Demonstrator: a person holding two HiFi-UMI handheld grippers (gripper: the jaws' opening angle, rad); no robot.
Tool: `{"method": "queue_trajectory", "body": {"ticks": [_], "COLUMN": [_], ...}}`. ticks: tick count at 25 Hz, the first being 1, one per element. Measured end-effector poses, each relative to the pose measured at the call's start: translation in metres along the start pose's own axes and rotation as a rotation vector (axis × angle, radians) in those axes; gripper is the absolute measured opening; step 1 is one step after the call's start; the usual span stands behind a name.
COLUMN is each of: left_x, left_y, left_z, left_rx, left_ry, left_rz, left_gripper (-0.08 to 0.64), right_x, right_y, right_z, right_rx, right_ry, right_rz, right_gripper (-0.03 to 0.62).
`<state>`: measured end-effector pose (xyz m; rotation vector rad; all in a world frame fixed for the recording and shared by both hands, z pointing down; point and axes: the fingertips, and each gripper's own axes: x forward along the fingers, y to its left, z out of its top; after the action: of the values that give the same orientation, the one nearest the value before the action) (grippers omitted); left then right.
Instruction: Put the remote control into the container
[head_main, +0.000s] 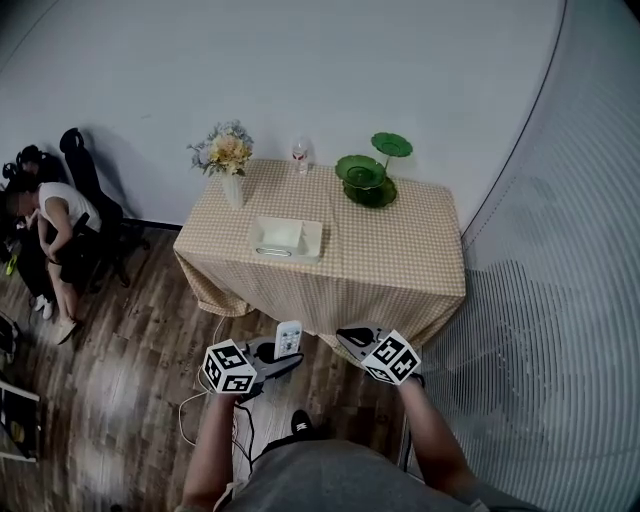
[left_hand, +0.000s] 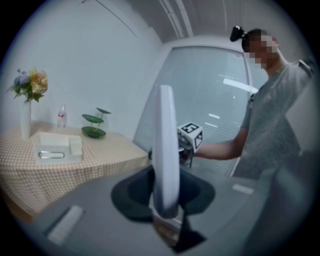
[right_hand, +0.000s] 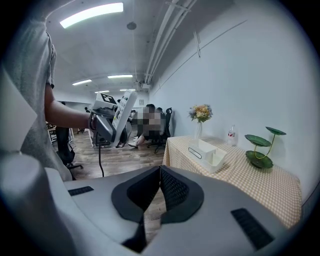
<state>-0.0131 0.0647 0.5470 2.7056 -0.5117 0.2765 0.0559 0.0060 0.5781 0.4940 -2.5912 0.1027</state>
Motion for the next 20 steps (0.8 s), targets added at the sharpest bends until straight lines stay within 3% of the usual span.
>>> {"method": "queue_trajectory", "body": {"ticks": [12,20], "left_x": [-0.023,-0.033], "left_y": [0.042,0.061], "left_z": [0.019,0.015], "left_rx": [0.040,0.047], "left_ry": [-0.024,0.004], "left_rz": [-0.044,-0.070], "left_gripper": [0.086,0.086], "right_x": [0.030,0.047], "right_y": [-0.019,-0.028], "right_z": [0.023,0.031], "right_rx": [-0.011,-0.001], "right_ry": [0.004,0.009], "right_rz": [-0.062,-0.102], "right_gripper": [0.018,0.018]}}
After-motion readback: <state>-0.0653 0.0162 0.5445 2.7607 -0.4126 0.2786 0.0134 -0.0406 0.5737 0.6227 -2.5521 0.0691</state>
